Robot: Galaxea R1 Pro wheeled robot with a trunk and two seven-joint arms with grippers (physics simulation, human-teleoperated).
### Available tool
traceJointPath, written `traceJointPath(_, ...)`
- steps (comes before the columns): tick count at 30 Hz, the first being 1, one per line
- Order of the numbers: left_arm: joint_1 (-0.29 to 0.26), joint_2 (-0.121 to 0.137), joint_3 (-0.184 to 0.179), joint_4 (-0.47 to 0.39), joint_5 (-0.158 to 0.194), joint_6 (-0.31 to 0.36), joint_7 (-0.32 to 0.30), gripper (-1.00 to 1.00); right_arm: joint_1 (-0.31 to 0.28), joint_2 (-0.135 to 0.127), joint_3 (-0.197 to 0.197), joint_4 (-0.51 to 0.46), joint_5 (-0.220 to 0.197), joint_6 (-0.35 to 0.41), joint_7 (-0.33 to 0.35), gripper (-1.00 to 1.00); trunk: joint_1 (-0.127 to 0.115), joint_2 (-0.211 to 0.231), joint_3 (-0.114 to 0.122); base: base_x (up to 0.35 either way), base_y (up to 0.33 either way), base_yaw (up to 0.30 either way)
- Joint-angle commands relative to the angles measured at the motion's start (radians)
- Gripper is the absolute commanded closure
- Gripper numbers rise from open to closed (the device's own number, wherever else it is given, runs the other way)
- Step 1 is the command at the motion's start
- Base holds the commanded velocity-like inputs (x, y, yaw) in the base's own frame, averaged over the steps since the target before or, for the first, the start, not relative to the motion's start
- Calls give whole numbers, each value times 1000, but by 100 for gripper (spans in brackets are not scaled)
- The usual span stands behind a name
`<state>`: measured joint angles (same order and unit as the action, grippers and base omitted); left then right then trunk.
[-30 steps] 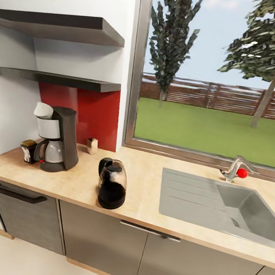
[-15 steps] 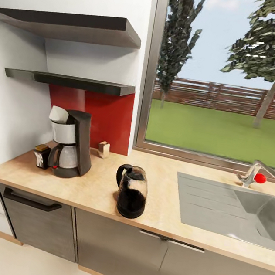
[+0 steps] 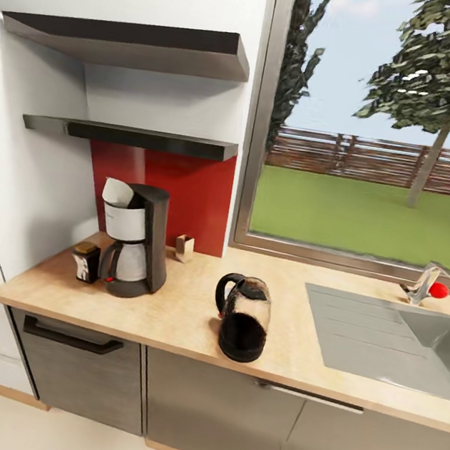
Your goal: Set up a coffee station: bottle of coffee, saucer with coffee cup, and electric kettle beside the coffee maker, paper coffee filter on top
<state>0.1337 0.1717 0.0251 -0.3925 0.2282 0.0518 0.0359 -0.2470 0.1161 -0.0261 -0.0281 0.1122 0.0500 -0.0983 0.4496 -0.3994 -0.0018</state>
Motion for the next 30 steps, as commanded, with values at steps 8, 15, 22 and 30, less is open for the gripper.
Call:
traceJointPath(8,1,0,-1,-3,8,6,2,-100,0,0,-3,-1,11,5,-4,100,0,-1,0,0,335,-261)
traceJointPath(15,1,0,-1,-3,8,8,4,-100,0,0,-3,-1,11,5,-4,100,0,-1,0,0,335,-261)
traceJointPath(22,1,-1,-1,-3,8,7,4,-100,0,0,-3,-1,11,5,-4,100,0,-1,0,0,336,-168)
traceJointPath(30,1,-1,0,-3,8,8,5,-100,0,0,-3,-1,11,5,-4,100,0,-1,0,0,336,-10)
